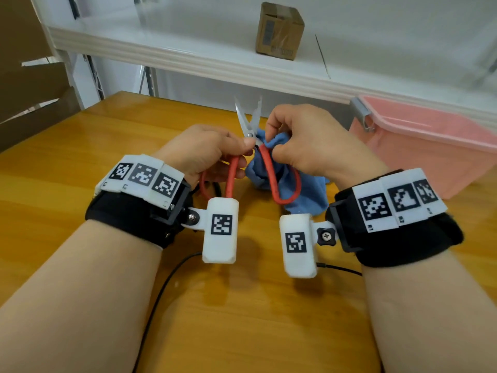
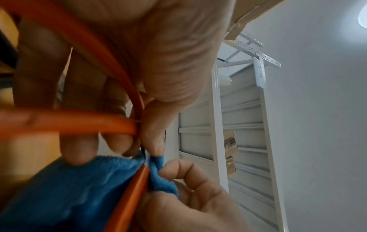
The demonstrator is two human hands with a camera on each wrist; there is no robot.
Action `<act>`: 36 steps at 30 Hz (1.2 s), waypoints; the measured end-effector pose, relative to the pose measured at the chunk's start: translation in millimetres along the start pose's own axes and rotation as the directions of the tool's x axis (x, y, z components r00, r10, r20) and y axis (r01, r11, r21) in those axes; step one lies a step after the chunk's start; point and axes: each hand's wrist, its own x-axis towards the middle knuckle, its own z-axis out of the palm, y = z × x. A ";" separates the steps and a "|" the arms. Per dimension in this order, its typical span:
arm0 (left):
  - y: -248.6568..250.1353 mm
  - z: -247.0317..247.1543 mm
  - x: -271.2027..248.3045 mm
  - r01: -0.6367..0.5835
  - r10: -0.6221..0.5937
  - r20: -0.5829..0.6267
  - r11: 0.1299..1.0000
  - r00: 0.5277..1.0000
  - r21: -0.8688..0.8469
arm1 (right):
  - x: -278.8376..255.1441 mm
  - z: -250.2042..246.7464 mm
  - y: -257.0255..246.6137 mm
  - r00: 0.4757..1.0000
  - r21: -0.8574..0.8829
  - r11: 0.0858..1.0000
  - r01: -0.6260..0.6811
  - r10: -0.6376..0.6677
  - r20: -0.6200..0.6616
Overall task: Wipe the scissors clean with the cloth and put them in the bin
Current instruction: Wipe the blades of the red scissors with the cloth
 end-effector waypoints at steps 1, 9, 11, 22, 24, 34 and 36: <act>0.5 -0.4 -0.5 -0.001 0.001 0.004 1.000 1.000 0.024 | -0.3 0.2 0.7 1.000 -0.029 1.000 0.007 -0.007 0.002; -2.2 -3.7 1.0 -0.099 0.134 -0.114 0.957 0.984 0.272 | -0.4 1.9 1.2 0.996 -0.107 0.991 0.083 -0.084 0.002; -3.8 -2.5 4.0 -0.122 0.196 -0.191 0.932 0.962 0.343 | -0.7 2.2 -0.8 0.995 -0.110 0.989 0.095 -0.095 -0.001; 7.0 -1.8 0.7 -0.118 0.136 -0.203 0.988 0.970 0.098 | 4.5 10.3 -1.7 0.971 -0.067 0.995 0.071 -0.084 -0.222; 7.0 -0.5 -0.5 -0.009 0.012 -0.106 1.000 0.994 0.029 | 4.4 7.9 -1.0 0.967 -0.040 0.998 0.055 -0.063 -0.248; 6.5 15.1 4.1 -0.009 0.016 0.009 0.868 1.000 -0.496 | 6.6 12.0 -2.6 0.947 0.173 0.984 -0.031 0.085 -0.309; 6.1 12.2 6.0 0.015 0.004 0.029 0.771 1.000 -0.637 | 6.3 10.5 -3.2 0.947 0.199 0.979 -0.039 0.100 -0.306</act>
